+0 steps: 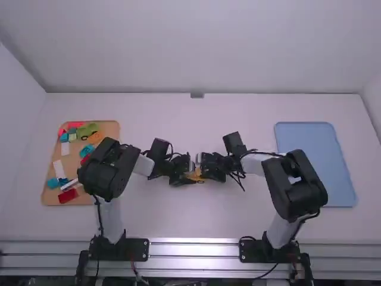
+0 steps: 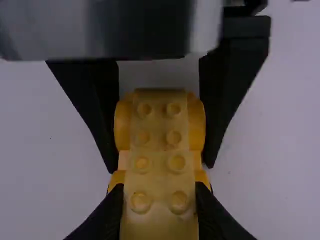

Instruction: Assemble lego blocks to make yellow taxi

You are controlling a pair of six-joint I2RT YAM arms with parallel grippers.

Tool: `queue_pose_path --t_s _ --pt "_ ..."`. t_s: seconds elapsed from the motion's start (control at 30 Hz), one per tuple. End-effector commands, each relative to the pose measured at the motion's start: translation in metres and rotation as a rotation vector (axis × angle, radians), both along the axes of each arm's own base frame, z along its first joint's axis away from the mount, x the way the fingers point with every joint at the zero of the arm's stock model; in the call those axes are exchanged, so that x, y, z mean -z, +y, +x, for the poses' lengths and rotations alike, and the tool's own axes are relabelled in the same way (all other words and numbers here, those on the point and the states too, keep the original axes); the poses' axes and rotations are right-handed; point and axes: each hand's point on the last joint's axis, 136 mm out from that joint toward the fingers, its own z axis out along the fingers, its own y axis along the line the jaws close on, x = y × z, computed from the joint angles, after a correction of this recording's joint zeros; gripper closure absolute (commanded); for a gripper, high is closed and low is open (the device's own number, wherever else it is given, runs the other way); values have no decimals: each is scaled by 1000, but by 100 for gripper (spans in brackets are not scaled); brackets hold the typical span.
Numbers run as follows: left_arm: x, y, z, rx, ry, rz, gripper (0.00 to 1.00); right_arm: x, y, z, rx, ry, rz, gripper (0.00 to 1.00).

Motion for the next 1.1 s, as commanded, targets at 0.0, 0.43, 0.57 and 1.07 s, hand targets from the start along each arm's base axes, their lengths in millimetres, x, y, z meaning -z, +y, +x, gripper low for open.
queue_pose_path --t_s 0.0,0.43,0.57,1.07 --pt "5 1 -5 -1 35 5 66 4 -1 1 24 -7 -47 100" --pt "5 0 -6 0 36 5 66 3 -4 9 54 -19 -45 73" --pt "6 1 -5 -4 38 6 67 2 -3 10 52 -27 -43 65" --pt "6 2 -5 -7 39 6 68 1 -6 15 65 -36 -35 75"
